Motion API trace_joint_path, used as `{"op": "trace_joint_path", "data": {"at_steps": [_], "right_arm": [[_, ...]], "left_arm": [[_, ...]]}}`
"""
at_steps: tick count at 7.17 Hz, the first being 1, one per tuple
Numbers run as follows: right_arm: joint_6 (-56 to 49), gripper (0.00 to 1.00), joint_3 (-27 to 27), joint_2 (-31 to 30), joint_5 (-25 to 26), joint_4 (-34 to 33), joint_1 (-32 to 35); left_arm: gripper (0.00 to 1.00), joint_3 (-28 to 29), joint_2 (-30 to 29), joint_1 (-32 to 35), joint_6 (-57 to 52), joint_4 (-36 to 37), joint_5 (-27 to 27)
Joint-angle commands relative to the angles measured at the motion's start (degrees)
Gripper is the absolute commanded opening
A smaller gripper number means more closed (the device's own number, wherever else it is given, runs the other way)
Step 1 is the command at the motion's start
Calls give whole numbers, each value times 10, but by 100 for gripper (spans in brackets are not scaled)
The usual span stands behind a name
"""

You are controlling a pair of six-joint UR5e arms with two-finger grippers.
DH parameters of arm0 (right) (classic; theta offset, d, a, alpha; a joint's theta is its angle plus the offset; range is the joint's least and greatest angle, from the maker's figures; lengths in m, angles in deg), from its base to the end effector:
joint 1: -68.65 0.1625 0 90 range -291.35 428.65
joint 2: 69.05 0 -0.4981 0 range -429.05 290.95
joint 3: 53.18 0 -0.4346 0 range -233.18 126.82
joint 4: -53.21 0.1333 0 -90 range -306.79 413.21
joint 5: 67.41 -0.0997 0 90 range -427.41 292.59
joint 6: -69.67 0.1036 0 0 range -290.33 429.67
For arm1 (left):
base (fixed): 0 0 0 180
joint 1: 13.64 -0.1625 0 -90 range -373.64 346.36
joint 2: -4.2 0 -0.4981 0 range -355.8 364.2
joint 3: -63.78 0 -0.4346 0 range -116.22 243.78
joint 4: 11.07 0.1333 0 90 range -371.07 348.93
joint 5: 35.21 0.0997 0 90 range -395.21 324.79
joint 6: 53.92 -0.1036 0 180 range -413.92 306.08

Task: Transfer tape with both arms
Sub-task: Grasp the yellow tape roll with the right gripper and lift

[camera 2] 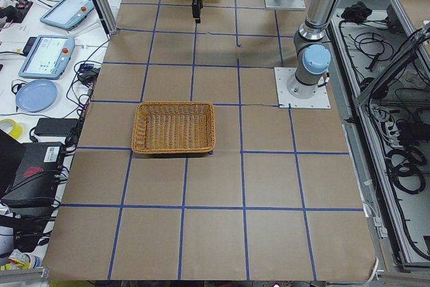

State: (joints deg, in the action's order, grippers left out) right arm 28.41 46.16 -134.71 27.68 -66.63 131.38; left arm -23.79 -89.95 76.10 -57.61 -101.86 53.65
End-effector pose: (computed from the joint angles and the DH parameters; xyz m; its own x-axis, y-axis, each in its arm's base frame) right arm -0.1919 -0.6431 0.2657 -0.9691 -0.2458 0.0224 -0.2420 0.9642 0.1087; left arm -0.1328 -0.5661 0.5384 -0.9980 0.0589 0.0227 0.0598 0.9973 0.0424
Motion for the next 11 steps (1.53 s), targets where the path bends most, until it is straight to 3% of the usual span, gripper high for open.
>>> {"op": "trace_joint_path", "data": {"at_steps": [1, 4, 6, 7, 8, 11], "right_arm": [[4, 0, -2, 3, 0, 0, -1], [9, 0, -20, -3, -3, 3, -2], [11, 0, -67, -14, -10, 40, 3], [12, 0, -79, -38, -45, 48, 10], [33, 0, -82, -53, -67, 48, 34], [216, 0, -107, -66, -56, 49, 187]], "left_arm": [[100, -1, -1, 0, 0, 0, 1], [100, -1, 0, 0, 0, 0, 0], [100, -1, 0, 0, 0, 0, 0], [100, -1, 0, -1, 0, 0, 0], [100, -1, -1, 0, 0, 0, 0], [100, -1, 0, -3, 0, 0, 3]]}}
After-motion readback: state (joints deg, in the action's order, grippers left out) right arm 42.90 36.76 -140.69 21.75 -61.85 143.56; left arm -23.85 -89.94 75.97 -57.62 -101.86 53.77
